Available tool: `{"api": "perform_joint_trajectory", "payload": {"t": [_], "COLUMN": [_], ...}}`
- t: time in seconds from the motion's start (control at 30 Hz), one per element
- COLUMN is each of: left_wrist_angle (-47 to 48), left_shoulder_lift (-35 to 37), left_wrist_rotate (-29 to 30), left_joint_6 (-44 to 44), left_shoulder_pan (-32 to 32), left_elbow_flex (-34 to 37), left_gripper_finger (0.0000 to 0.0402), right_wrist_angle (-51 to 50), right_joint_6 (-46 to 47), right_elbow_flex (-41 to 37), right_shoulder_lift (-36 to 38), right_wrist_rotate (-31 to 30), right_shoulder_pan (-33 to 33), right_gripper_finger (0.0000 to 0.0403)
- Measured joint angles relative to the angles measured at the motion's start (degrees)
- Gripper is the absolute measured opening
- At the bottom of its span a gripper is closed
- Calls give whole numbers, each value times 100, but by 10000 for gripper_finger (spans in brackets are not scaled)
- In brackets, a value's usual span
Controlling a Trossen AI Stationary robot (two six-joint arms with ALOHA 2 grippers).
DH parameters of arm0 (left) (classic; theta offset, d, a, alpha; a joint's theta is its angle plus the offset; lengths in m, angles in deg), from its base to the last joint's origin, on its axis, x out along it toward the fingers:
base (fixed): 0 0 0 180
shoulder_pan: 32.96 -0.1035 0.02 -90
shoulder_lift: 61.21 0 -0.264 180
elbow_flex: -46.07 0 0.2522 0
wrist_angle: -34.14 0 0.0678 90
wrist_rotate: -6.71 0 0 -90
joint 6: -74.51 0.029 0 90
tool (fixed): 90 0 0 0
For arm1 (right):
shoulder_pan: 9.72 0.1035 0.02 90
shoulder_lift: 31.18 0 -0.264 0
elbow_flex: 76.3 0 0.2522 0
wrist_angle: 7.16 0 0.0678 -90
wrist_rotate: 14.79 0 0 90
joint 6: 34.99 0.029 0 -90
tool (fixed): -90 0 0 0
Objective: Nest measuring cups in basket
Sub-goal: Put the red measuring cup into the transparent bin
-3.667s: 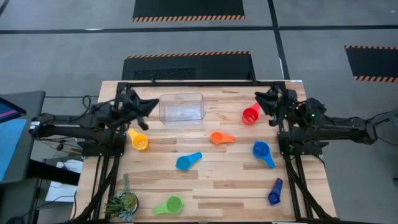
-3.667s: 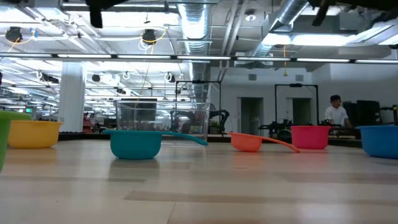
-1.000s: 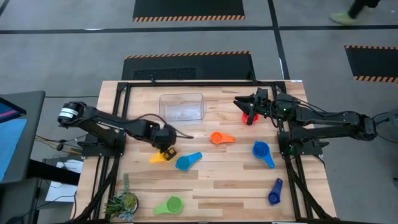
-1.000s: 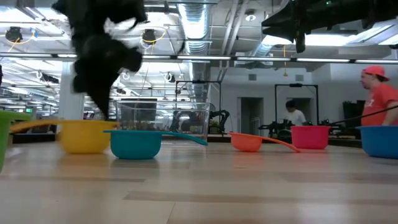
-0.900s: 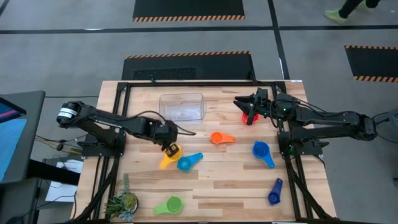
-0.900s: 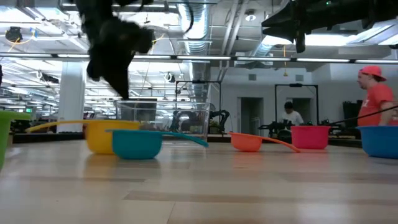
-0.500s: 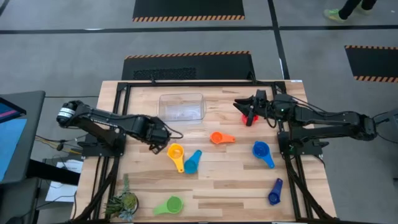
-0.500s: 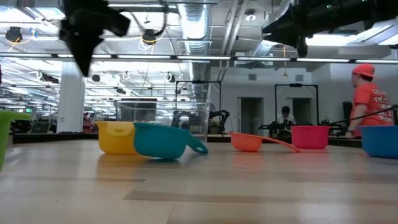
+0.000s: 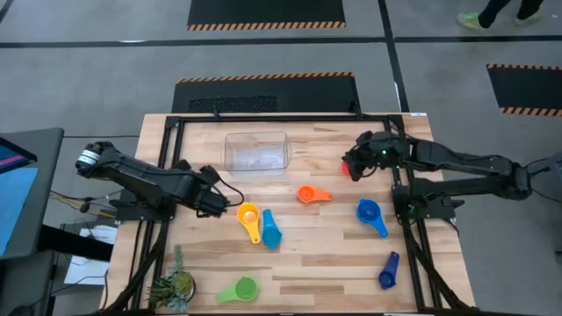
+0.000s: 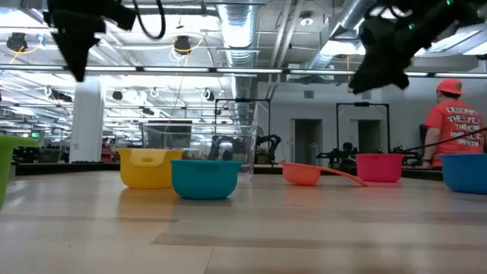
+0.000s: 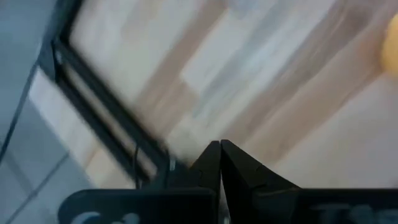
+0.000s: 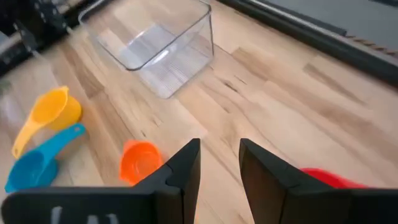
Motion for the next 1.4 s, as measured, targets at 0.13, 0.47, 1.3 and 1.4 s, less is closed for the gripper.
{"api": "perform_joint_trajectory", "payload": {"t": [0.13, 0.47, 1.3, 1.4], "left_wrist_angle": [-348, -827, -1322, -1322], "left_shoulder_lift": [489, 1195, 1188, 1188], "left_wrist_rotate": [358, 584, 628, 634], "left_joint_6": [-67, -592, -489, -487], "left_shoulder_pan": [100, 95, 97, 97], "left_elbow_flex": [221, 814, 1082, 1083], "left_gripper_finger": [0, 0, 0, 0], "right_wrist_angle": [-776, -2409, -2650, -2566], "right_joint_6": [-330, -372, -3230, -3346], "right_elbow_flex": [765, 1062, 1061, 974], "right_shoulder_lift": [-543, -2124, -3313, -3381], "right_wrist_rotate": [-548, -593, 351, 415], "right_shoulder_pan": [10, -507, -686, -719], "right_gripper_finger": [121, 96, 227, 232]}}
